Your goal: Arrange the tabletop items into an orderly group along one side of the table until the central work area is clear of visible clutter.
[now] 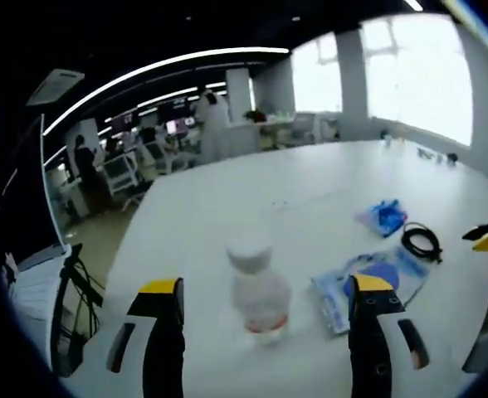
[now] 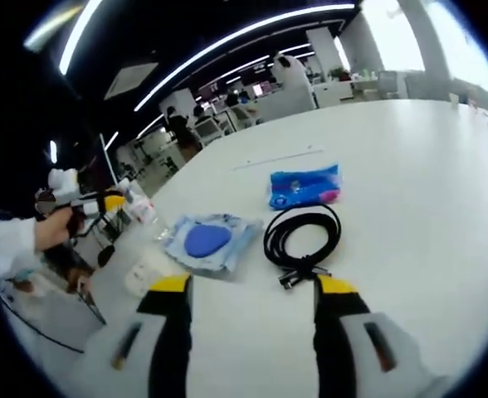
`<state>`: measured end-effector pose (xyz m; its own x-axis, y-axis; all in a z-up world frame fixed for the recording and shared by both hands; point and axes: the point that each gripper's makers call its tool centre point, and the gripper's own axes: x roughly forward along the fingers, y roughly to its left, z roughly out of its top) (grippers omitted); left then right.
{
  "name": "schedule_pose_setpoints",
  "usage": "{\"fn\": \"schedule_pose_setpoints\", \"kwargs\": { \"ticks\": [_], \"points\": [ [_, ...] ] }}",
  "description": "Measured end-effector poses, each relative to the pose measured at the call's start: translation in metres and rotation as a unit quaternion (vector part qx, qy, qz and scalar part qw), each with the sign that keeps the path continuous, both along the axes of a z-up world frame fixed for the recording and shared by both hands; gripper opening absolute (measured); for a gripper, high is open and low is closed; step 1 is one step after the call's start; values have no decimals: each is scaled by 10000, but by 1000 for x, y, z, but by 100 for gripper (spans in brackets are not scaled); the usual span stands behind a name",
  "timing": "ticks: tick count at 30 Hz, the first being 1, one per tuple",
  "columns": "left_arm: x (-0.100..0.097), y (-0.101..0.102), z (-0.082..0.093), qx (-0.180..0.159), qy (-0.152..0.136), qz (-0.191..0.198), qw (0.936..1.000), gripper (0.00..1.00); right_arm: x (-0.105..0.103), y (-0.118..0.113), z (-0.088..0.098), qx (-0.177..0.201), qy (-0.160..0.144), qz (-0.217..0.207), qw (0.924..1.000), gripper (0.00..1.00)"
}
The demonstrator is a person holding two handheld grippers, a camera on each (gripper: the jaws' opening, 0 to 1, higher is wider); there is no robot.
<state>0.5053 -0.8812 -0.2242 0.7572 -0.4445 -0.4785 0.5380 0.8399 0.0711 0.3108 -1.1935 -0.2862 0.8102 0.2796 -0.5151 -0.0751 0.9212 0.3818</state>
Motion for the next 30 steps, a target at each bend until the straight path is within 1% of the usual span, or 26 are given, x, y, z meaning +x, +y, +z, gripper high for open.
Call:
{"fn": "schedule_pose_setpoints", "kwargs": {
  "ticks": [2, 5, 11, 19, 22, 24, 26, 29, 30],
  "points": [
    [-2, 1, -6, 39, 53, 2, 10000, 77, -2, 0, 0, -59, -5, 56, 10000, 57],
    [-3, 3, -12, 20, 133, 49, 9999, 77, -5, 3, 0, -32, -7, 68, 10000, 57],
    [-2, 6, -17, 1, 189, 108, 9998, 76, -11, 5, -1, -11, 9, 61, 10000, 56],
    [0, 7, -17, -52, 191, 125, 9997, 75, -17, 5, -2, 5, 36, -21, 10000, 54],
    [2, 7, -18, -94, 205, 143, 9996, 73, -21, 7, -2, -18, 38, -30, 10000, 54],
    [4, 6, -17, -112, 202, 161, 9996, 72, -23, 10, -1, -104, 8, 33, 9999, 54],
    [7, 4, -17, -202, 221, 186, 9994, 71, -25, 12, -1, -197, -1, 89, 9998, 53],
    [10, 1, -15, -253, 209, 207, 9992, 69, -27, 17, -1, -212, -39, 113, 9997, 53],
    [12, 0, -14, -280, 190, 215, 9992, 68, -29, 20, -2, -305, -44, 196, 9993, 53]
  ]
}}
